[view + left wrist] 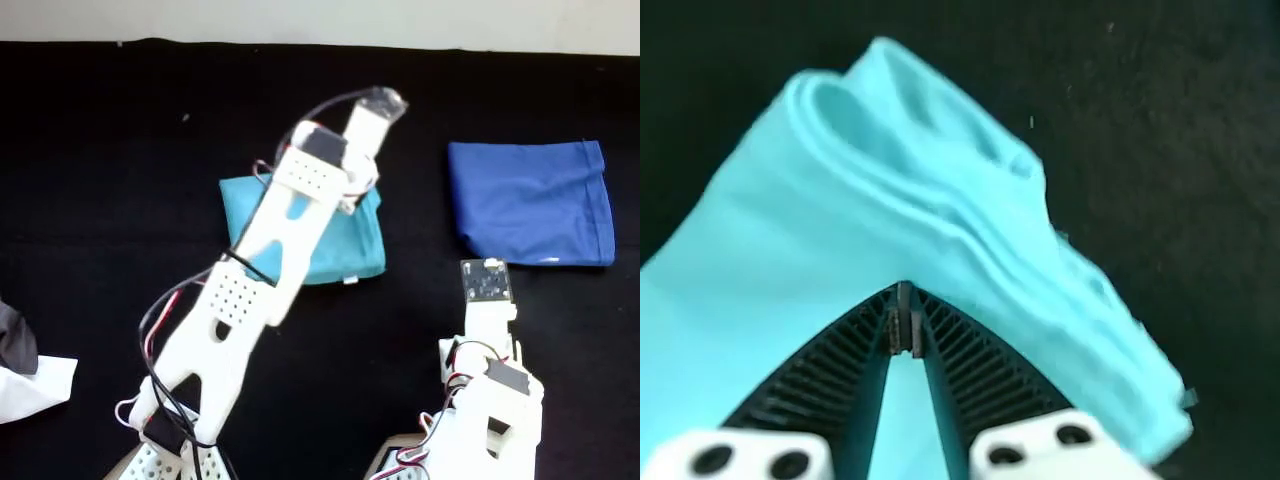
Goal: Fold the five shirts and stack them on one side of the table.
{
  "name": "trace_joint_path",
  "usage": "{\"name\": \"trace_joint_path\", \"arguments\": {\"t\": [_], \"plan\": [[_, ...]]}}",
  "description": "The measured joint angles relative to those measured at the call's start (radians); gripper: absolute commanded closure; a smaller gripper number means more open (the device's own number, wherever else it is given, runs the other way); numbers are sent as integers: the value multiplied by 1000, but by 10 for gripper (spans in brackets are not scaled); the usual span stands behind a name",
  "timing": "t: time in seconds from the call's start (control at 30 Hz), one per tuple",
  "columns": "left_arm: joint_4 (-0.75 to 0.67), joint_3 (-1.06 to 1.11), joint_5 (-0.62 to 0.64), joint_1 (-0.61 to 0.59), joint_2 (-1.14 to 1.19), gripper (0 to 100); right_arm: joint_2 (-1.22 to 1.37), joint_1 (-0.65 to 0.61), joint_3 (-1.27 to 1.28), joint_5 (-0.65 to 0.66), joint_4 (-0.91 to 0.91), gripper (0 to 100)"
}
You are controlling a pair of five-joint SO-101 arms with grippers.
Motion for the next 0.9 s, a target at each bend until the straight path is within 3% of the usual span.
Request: {"name": "trace_joint_path", "arguments": {"t": [0.23, 0.47, 0.73, 0.9], "plan": [[-201, 0, 2, 20, 52, 991, 0, 0, 0, 0, 0, 992], [-221, -8, 2, 23, 55, 991, 0, 0, 0, 0, 0, 992], [83, -245, -2, 23, -17, 988, 0, 0, 0, 0, 0, 992], [236, -264, -2, -35, -103, 990, 0, 0, 0, 0, 0, 992]]}}
